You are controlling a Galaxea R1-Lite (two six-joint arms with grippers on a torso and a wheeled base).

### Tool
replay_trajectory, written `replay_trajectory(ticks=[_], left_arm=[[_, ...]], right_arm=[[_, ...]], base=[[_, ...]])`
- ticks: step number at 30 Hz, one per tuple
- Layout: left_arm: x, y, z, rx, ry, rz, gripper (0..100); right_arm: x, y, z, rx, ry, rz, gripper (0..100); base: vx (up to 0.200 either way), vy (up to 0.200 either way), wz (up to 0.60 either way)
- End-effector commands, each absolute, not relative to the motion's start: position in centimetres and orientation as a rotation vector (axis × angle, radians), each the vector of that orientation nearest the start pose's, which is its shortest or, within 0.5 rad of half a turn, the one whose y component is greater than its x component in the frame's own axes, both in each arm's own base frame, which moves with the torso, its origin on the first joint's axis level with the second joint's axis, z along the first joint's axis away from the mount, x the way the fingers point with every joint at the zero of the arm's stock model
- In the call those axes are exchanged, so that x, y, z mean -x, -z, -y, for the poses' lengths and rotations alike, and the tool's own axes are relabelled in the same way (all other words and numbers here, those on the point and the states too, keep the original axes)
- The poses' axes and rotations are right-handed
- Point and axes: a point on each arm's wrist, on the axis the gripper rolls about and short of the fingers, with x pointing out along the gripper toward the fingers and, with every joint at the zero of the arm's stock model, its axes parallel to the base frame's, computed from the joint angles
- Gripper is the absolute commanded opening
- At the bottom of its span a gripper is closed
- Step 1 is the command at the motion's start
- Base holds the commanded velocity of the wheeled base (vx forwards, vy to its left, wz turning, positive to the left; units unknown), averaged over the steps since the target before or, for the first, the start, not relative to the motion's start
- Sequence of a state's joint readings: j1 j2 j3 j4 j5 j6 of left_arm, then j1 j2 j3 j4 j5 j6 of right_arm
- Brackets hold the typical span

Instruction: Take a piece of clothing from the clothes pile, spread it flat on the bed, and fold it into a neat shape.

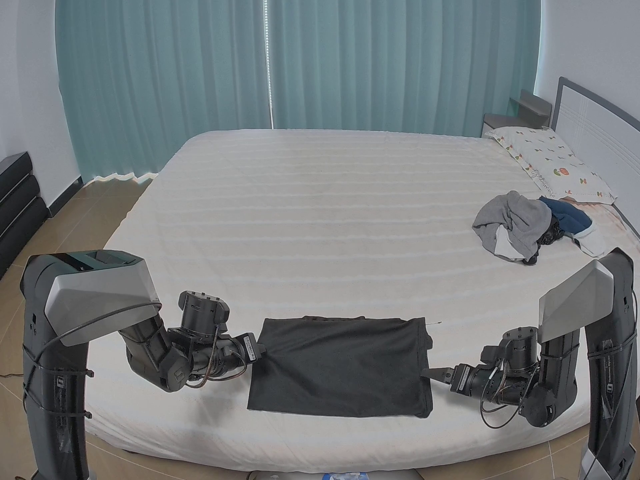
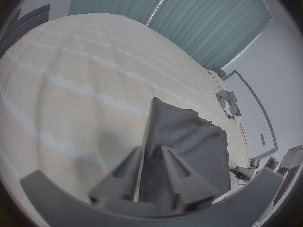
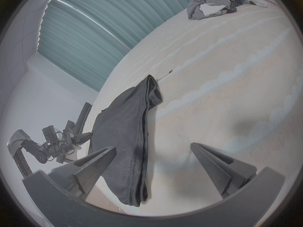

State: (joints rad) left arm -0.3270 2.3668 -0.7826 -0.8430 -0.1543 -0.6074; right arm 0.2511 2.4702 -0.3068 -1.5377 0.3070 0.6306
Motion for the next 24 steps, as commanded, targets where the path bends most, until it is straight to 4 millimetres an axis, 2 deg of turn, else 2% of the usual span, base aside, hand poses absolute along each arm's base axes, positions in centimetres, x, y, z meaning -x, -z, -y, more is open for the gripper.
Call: replay_trajectory(ticks=[1, 10, 19, 20, 22, 23, 24], left_arm=[[-34.2, 3.4, 12.1, 0.503, 0.221, -0.857, 100], [-34.5, 3.1, 12.1, 0.538, 0.210, -0.847, 100], [-34.7, 0.4, 11.2, 0.553, 0.182, -0.767, 100], [-34.6, -1.1, 11.0, 0.553, 0.168, -0.724, 100], [-34.4, -2.6, 10.5, 0.555, 0.148, -0.704, 100], [-34.4, -2.6, 10.5, 0.555, 0.148, -0.704, 100], [-34.4, -4.3, 9.7, 0.564, 0.128, -0.668, 100]], right_arm=[[-27.2, 6.0, -7.7, -0.611, -0.323, -0.781, 100], [-27.2, 6.0, -7.7, -0.611, -0.323, -0.781, 100], [-27.2, 6.0, -7.7, -0.611, -0.324, -0.782, 100], [-27.2, 6.0, -7.7, -0.611, -0.323, -0.781, 100], [-27.2, 6.0, -7.7, -0.611, -0.323, -0.780, 100], [-27.2, 6.0, -7.7, -0.611, -0.323, -0.780, 100], [-27.2, 6.0, -7.7, -0.611, -0.324, -0.778, 100]], base=[[0.000, 0.000, 0.00], [0.000, 0.000, 0.00], [0.000, 0.000, 0.00], [0.000, 0.000, 0.00], [0.000, 0.000, 0.00], [0.000, 0.000, 0.00], [0.000, 0.000, 0.00]])
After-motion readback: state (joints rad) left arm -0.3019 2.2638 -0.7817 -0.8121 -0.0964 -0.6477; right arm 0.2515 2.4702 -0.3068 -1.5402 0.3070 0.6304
